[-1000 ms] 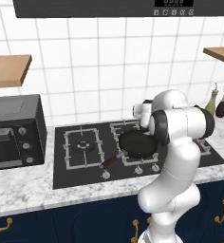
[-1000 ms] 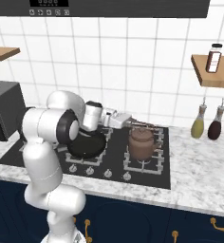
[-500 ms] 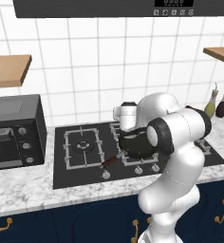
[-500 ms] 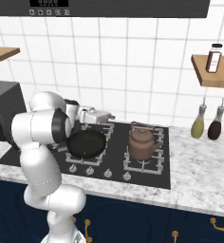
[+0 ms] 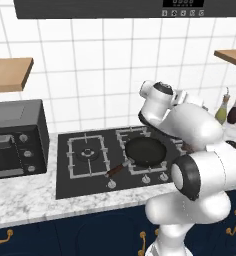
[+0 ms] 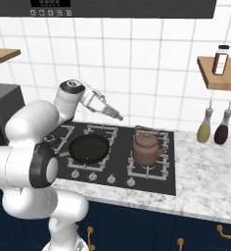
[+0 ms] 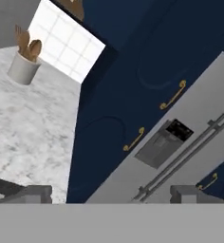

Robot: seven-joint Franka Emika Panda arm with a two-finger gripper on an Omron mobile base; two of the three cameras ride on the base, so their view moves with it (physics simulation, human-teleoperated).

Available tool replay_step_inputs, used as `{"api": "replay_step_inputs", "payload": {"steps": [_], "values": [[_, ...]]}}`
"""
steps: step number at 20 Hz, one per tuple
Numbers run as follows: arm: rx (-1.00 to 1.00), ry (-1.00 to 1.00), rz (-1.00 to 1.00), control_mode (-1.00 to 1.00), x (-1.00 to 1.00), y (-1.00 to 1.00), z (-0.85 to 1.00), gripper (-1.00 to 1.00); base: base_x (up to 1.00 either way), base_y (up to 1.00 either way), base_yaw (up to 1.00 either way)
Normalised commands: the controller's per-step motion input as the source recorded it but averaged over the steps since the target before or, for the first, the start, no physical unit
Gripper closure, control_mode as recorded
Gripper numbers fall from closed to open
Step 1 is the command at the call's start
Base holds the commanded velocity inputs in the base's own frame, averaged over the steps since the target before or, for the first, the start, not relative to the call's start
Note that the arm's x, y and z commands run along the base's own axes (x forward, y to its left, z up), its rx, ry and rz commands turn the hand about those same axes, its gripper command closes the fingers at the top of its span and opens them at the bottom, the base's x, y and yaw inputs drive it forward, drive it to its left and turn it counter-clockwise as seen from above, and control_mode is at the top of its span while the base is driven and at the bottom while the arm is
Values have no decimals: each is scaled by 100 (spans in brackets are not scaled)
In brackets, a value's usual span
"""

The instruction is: Pick the kettle from the counter and place it on a stove burner. Then turn the burner on.

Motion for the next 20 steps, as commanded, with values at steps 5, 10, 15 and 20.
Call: {"api": "replay_step_inputs", "payload": {"steps": [5, 10, 15, 20], "values": [[43, 27, 13, -100, -100, -60, 33, -100, 0, 0, 0], [37, 30, 56, -100, -73, -7, -22, -100, 0, 0, 0], [9, -3, 13, -100, -15, -20, -52, -100, 0, 0, 0], [51, -7, 1, -100, 0, -46, -66, -100, 0, 0, 0]]}}
